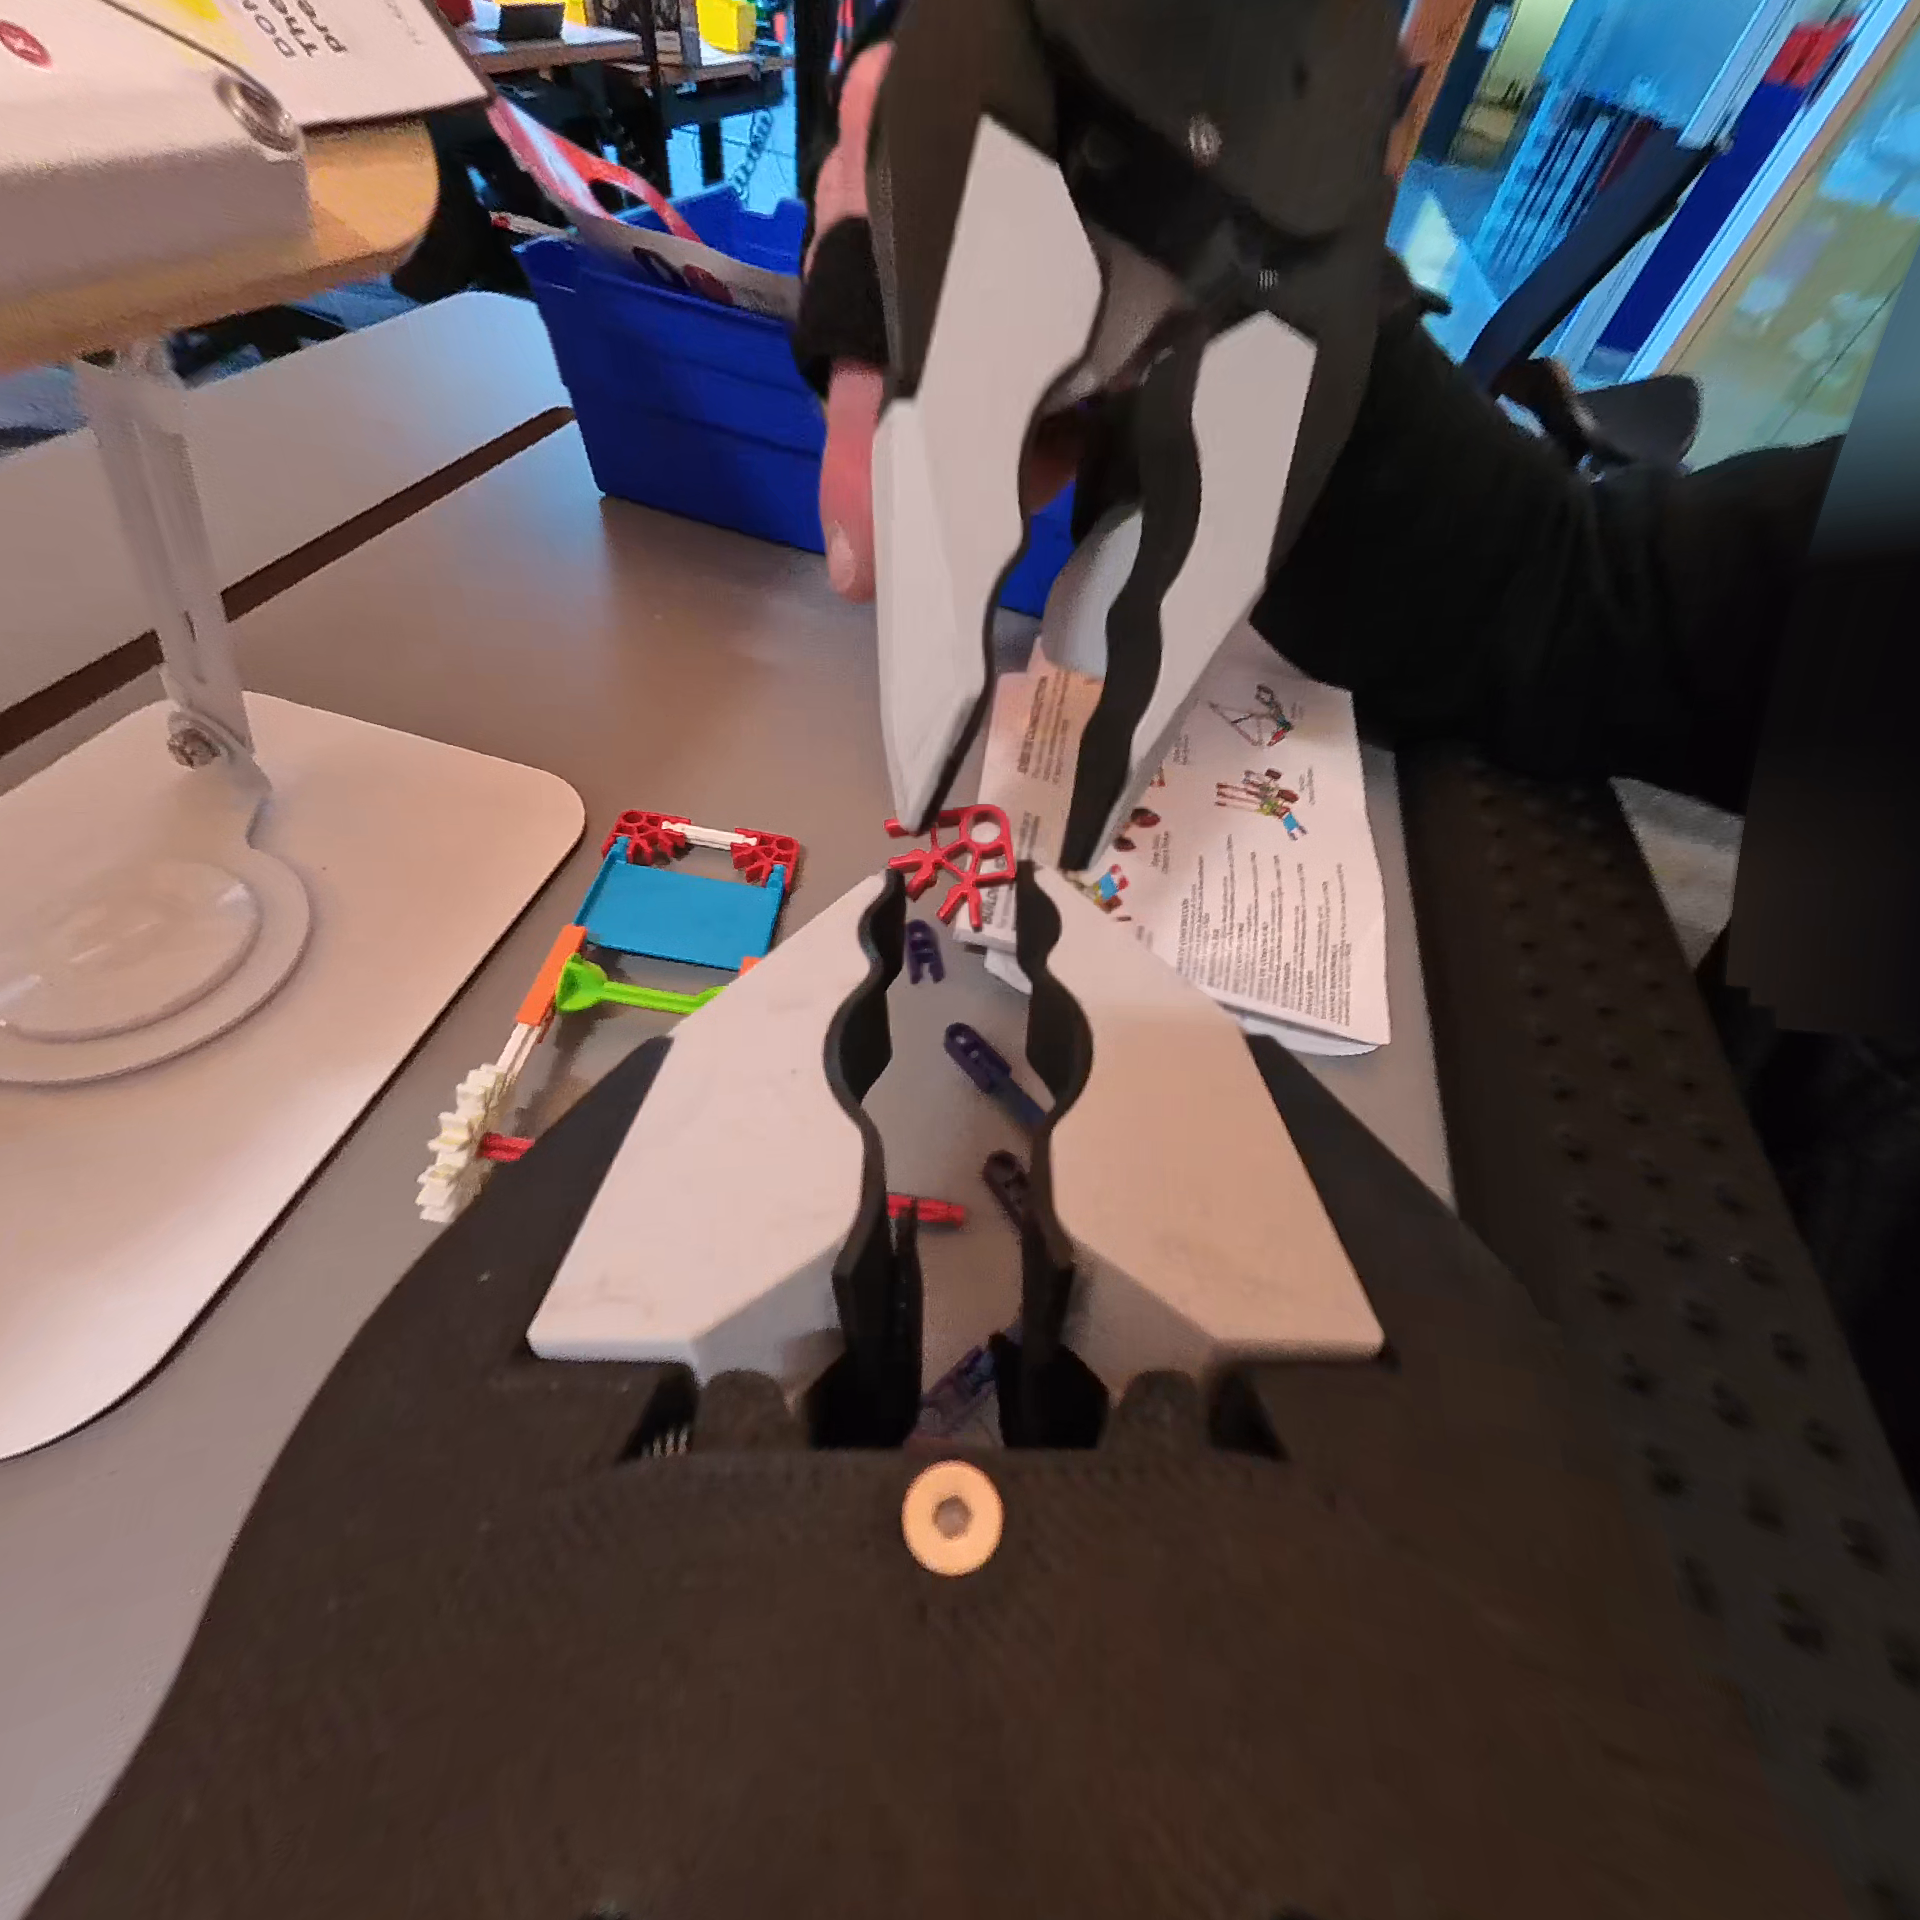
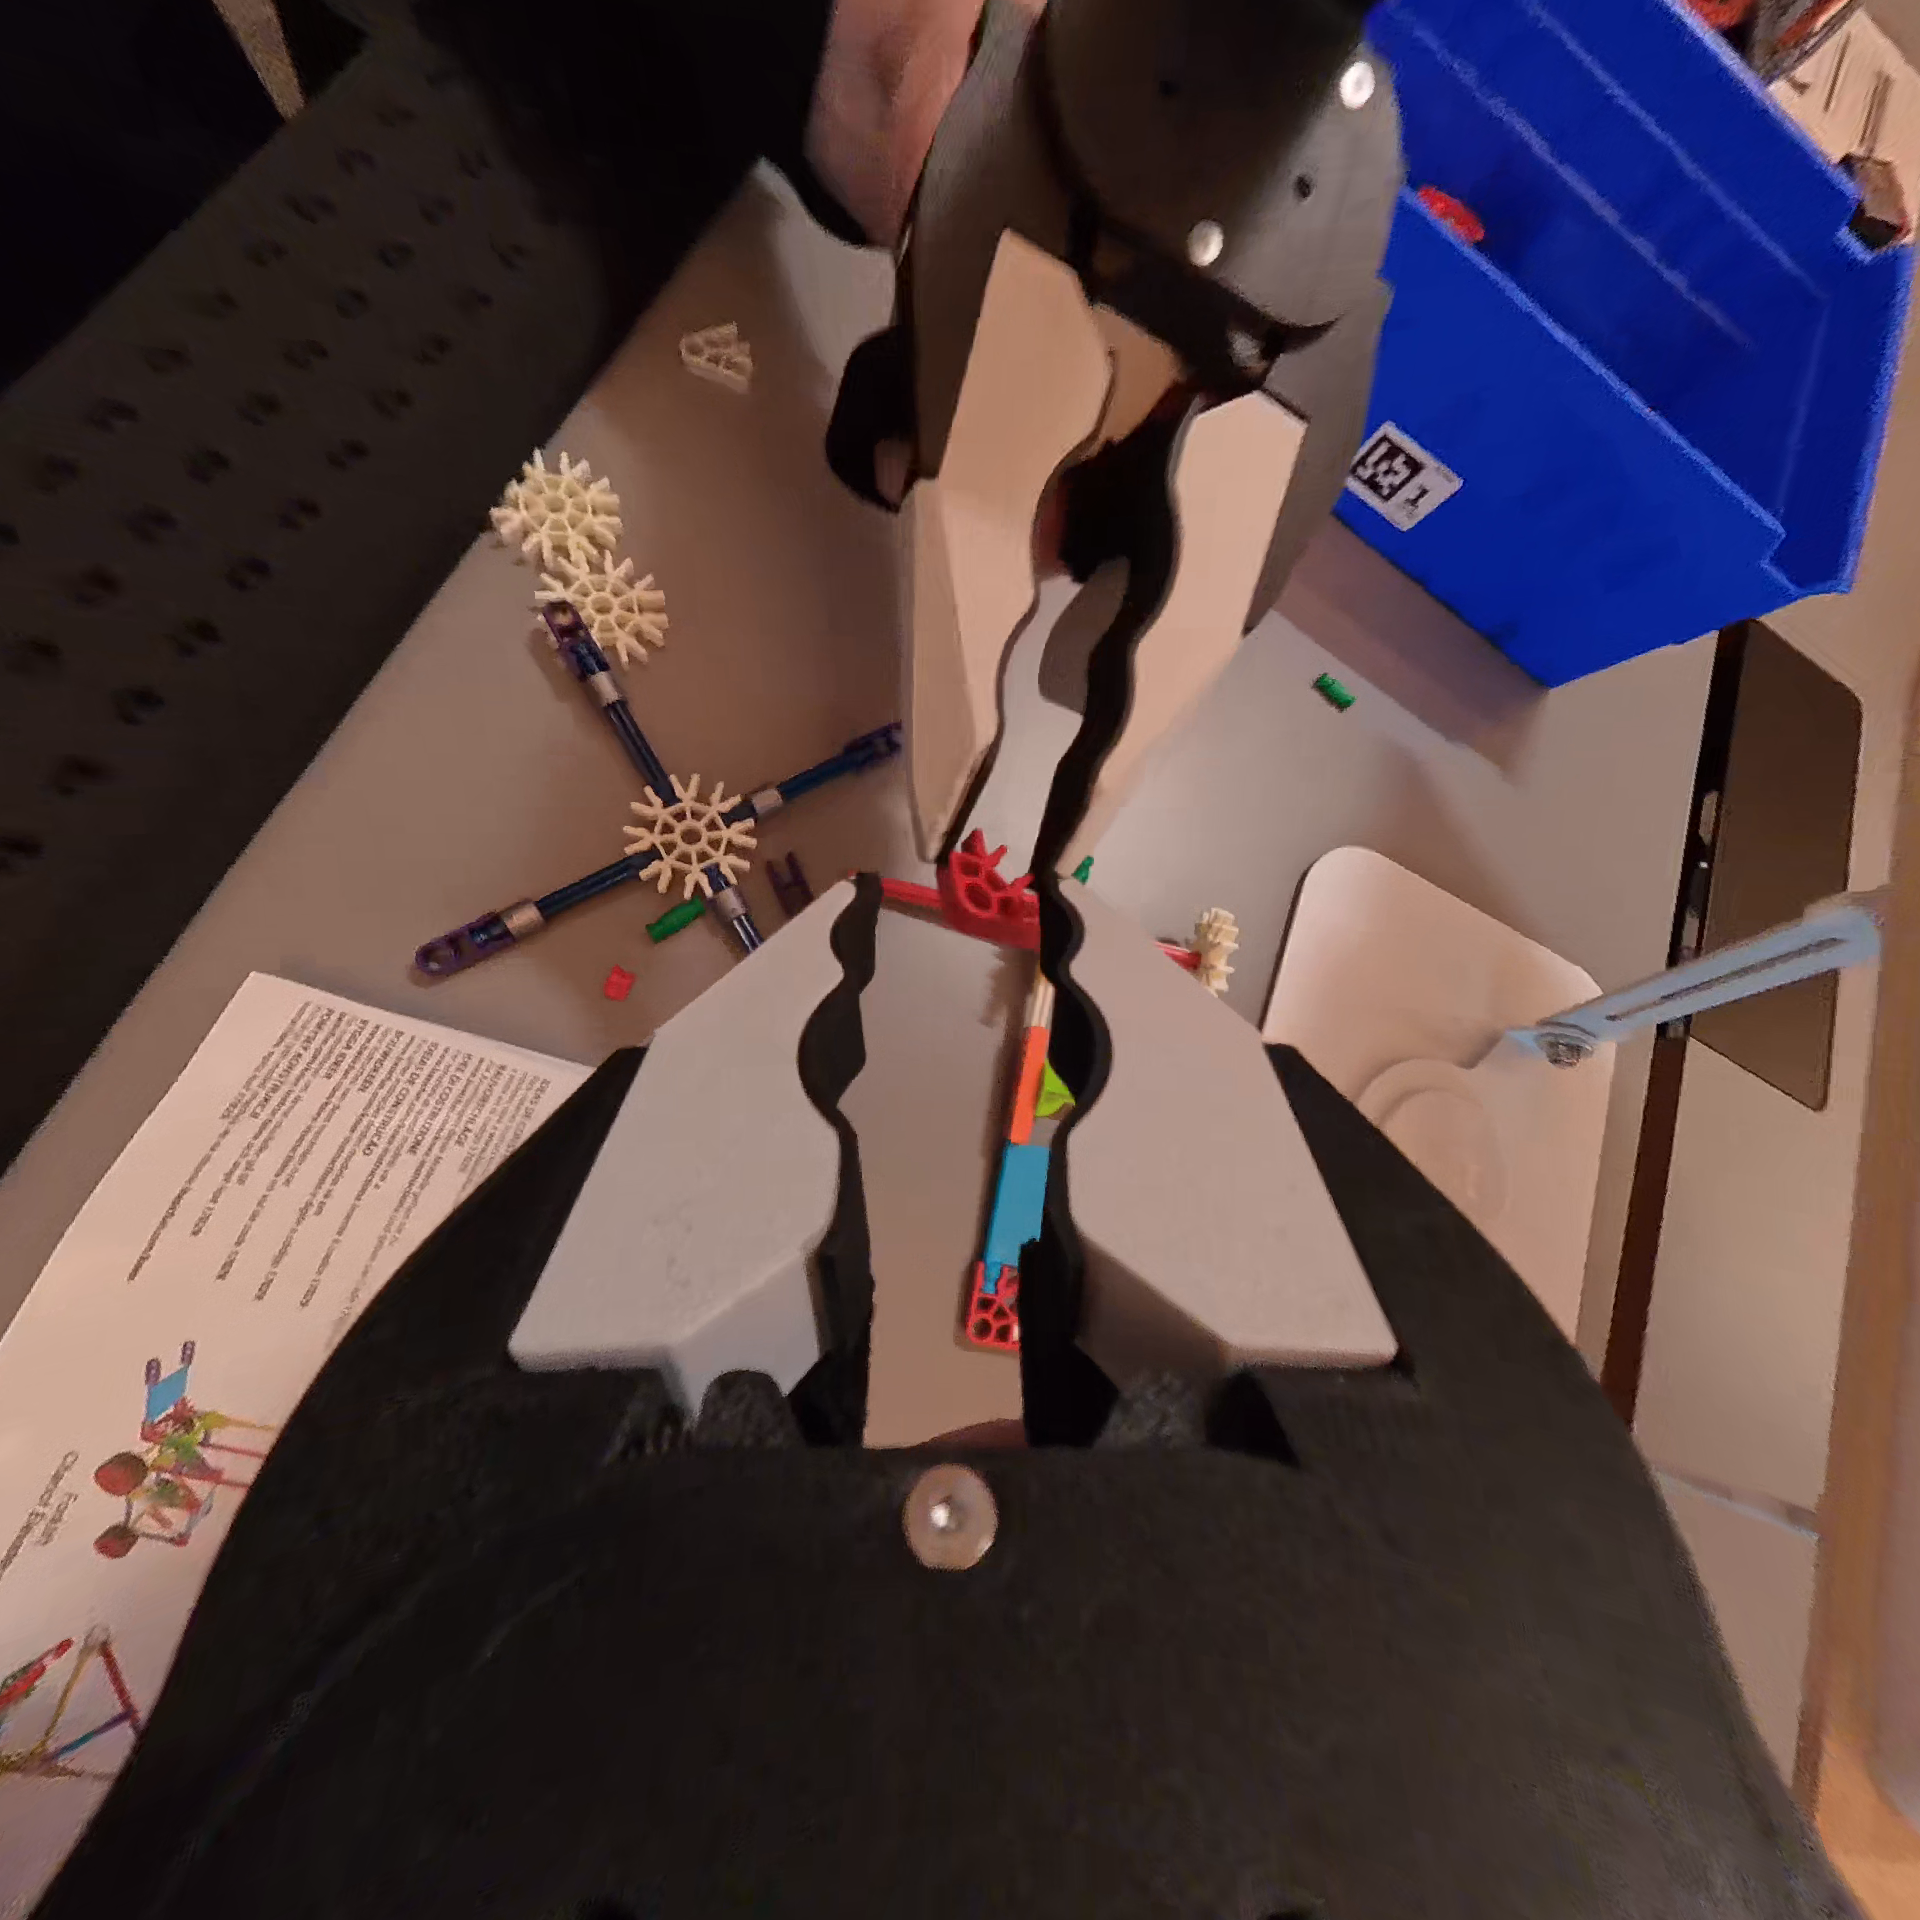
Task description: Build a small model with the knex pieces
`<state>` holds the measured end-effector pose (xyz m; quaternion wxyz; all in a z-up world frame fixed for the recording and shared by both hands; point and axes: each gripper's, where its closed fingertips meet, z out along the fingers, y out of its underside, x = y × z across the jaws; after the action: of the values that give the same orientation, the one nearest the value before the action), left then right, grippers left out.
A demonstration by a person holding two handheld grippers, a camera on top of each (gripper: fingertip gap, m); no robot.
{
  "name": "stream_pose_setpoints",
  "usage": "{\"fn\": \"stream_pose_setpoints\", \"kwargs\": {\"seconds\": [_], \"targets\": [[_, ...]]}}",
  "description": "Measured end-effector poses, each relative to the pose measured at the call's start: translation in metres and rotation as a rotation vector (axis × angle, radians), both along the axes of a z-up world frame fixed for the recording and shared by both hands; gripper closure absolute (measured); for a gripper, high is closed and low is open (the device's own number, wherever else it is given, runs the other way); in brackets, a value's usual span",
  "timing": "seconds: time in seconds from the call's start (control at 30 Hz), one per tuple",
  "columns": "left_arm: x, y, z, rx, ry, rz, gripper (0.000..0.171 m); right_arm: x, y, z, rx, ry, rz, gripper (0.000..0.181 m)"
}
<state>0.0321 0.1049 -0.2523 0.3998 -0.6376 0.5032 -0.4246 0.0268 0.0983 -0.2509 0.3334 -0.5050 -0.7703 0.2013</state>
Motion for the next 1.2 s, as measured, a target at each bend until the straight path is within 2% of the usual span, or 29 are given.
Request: {"fn": "stream_pose_setpoints", "kwargs": {"seconds": [0.17, 0.4, 0.83, 1.2], "targets": [[-0.004, 0.003, -0.002, -0.051, -0.002, 0.001, 0.154, -0.006, 0.008, -0.013, 0.145, -0.072, -0.02, 0.16], [-0.007, 0.008, -0.005, -0.099, -0.007, 0.005, 0.154, -0.011, 0.014, -0.017, 0.275, -0.111, -0.027, 0.165], [-0.016, 0.017, 0.02, -0.203, -0.174, 0.013, 0.158, -0.018, 0.021, 0.007, 0.349, 0.008, -0.045, 0.17], [-0.019, 0.018, 0.038, -0.144, -0.257, 0.018, 0.161, -0.018, 0.026, 0.016, 0.343, 0.053, -0.071, 0.178]]}}
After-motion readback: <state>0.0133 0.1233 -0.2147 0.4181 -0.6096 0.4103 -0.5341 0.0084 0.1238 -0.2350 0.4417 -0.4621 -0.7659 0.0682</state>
